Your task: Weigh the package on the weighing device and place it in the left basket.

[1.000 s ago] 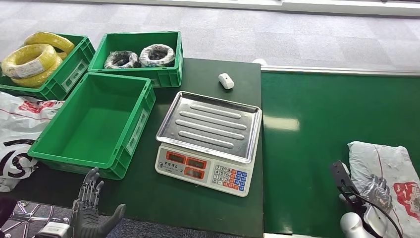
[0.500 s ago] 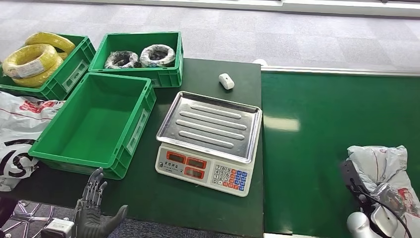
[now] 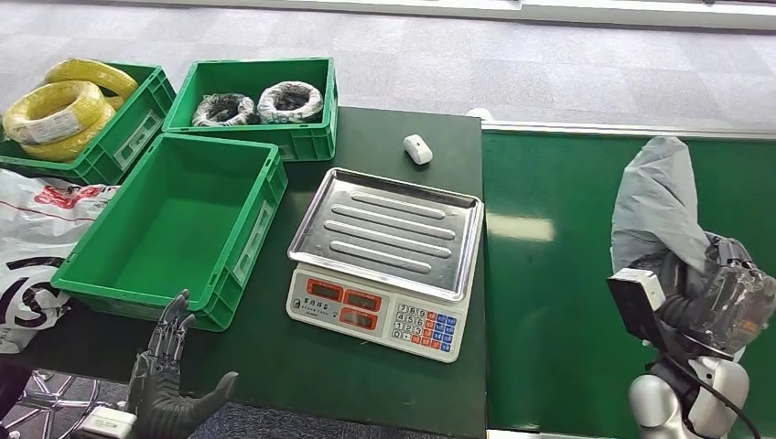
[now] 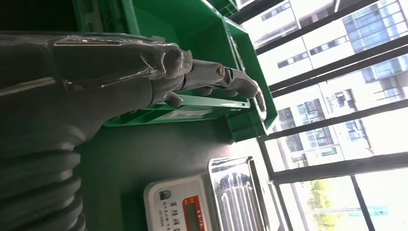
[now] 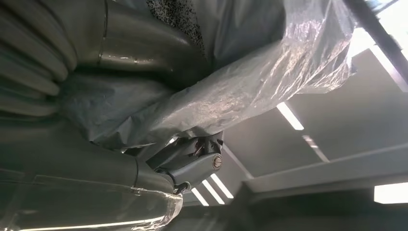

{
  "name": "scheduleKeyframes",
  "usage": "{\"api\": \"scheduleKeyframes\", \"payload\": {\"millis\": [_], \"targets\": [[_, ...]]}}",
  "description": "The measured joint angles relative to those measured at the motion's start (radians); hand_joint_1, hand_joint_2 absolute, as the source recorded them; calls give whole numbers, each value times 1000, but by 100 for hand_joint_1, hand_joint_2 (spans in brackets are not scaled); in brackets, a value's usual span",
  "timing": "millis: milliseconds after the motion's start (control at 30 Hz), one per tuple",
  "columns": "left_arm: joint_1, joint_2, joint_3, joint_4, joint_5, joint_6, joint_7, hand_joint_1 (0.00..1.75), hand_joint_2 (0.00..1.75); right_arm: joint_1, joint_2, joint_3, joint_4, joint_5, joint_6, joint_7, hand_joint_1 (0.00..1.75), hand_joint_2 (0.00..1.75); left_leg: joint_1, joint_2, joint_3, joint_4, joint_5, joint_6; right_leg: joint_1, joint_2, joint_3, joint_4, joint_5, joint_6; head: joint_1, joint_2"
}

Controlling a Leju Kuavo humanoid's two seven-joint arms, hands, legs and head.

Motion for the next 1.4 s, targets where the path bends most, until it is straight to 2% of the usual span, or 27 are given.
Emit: {"api": "scheduleKeyframes", "payload": {"millis": [100,200,367,533,733,767,867,900,967,1133,1300,1400], "targets": [[-40,-36,44,-10,-57,-28,-9,0,175,-27,26,137,-59,40,66,-12,175,175,0,1,1,0,0,0,0,1,1,0,0,0,0,0],[-71,-66,89,-22,-83,-39,-20,0,175,-85,70,270,-63,84,199,-6,175,175,0,2,2,0,1,-1,0,1,1,1,1,-1,0,0],[-92,-103,171,-51,-98,-56,-37,0,175,-225,181,430,43,150,377,41,175,175,1,1,1,0,3,-2,1,1,-1,1,1,-1,0,0],[-91,-118,255,-74,-65,-85,-59,0,175,-354,278,488,234,184,434,134,175,175,1,0,0,0,3,-2,1,0,-1,1,1,-2,0,0],[-92,-126,333,-93,-41,-131,-51,0,175,-462,337,473,438,262,404,267,175,175,1,0,0,0,3,-2,1,0,-2,1,1,-1,0,0],[-92,-128,339,-95,-44,-133,-47,0,175,-476,344,468,465,283,389,285,147,175,1,0,0,0,3,-2,1,0,-2,1,1,-1,0,0],[-92,-135,349,-103,-56,-135,-36,0,175,-511,367,448,531,318,356,304,17,175,1,0,0,0,3,-2,1,1,-2,1,1,-1,0,0],[-93,-137,350,-105,-59,-134,-32,0,175,-521,376,441,546,312,356,294,1,175,1,0,0,0,3,-2,1,1,-2,1,1,-2,0,0],[-98,-138,350,-106,-62,-136,-23,0,175,-538,395,422,572,259,394,240,0,175,1,0,0,0,3,-2,1,1,-2,1,1,-2,0,0],[-133,-138,330,-104,-91,-152,6,0,175,-550,441,359,604,-52,641,26,0,175,2,0,1,0,3,-3,1,1,-2,1,2,-2,0,0],[-166,-131,289,-94,-120,-145,18,0,175,-543,466,336,614,-196,738,-44,0,175,1,0,1,1,4,-3,1,1,-2,1,2,-2,0,0],[-186,-108,242,-71,-134,-110,10,0,175,-522,469,337,601,-285,780,-57,0,175,1,0,1,1,4,-3,1,1,-2,1,2,-2,0,0]]}}
